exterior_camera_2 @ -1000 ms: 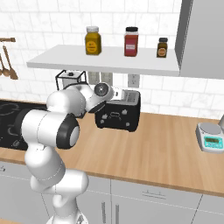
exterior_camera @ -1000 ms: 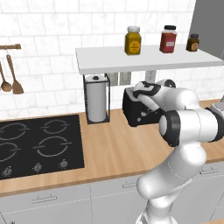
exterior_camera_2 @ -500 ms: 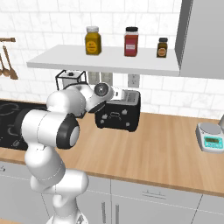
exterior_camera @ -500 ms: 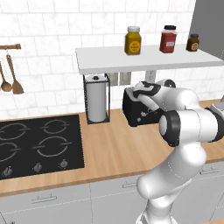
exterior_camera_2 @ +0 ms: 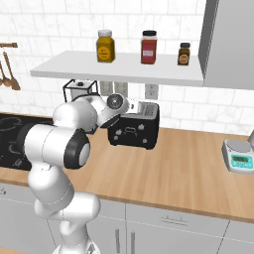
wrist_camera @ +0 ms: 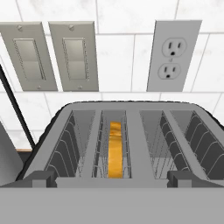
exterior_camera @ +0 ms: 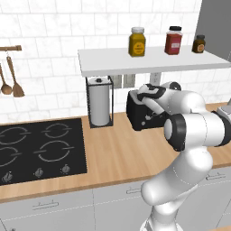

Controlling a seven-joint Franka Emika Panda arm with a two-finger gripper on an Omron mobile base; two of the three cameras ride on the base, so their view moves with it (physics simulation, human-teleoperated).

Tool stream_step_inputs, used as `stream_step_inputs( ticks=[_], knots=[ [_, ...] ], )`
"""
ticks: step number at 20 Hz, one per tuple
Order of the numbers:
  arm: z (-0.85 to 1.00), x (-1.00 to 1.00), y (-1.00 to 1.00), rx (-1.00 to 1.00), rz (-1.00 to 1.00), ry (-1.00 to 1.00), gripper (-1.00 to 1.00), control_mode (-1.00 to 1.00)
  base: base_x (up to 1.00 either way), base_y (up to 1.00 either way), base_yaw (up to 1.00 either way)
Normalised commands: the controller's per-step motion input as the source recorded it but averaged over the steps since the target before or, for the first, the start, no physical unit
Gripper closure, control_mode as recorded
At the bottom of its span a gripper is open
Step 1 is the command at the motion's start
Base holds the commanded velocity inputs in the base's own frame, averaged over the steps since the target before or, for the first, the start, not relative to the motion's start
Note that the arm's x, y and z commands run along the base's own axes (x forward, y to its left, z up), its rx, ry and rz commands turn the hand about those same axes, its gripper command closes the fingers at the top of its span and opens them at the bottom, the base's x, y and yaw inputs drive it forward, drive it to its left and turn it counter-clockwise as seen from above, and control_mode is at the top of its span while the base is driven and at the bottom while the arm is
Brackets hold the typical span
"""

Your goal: Start the toaster. Once the lever pops up, take the bread to the plate on the dining counter.

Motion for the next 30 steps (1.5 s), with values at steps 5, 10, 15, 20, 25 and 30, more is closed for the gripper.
stream_step_inputs(
  ticks=[5,10,15,20,25,30],
  knots=[
    [0.0,0.0,0.0,0.0,0.0,0.0,-1.0,-1.0,0.0,0.0,0.0],
    [0.0,0.0,0.0,0.0,0.0,0.0,-1.0,-1.0,0.0,0.0,0.0],
    [0.0,0.0,0.0,0.0,0.0,0.0,-1.0,-1.0,0.0,0.0,0.0],
    [0.0,0.0,0.0,0.0,0.0,0.0,-1.0,-1.0,0.0,0.0,0.0],
    [0.0,0.0,0.0,0.0,0.0,0.0,-1.0,-1.0,0.0,0.0,0.0],
    [0.0,0.0,0.0,0.0,0.0,0.0,-1.0,-1.0,0.0,0.0,0.0]
  ],
)
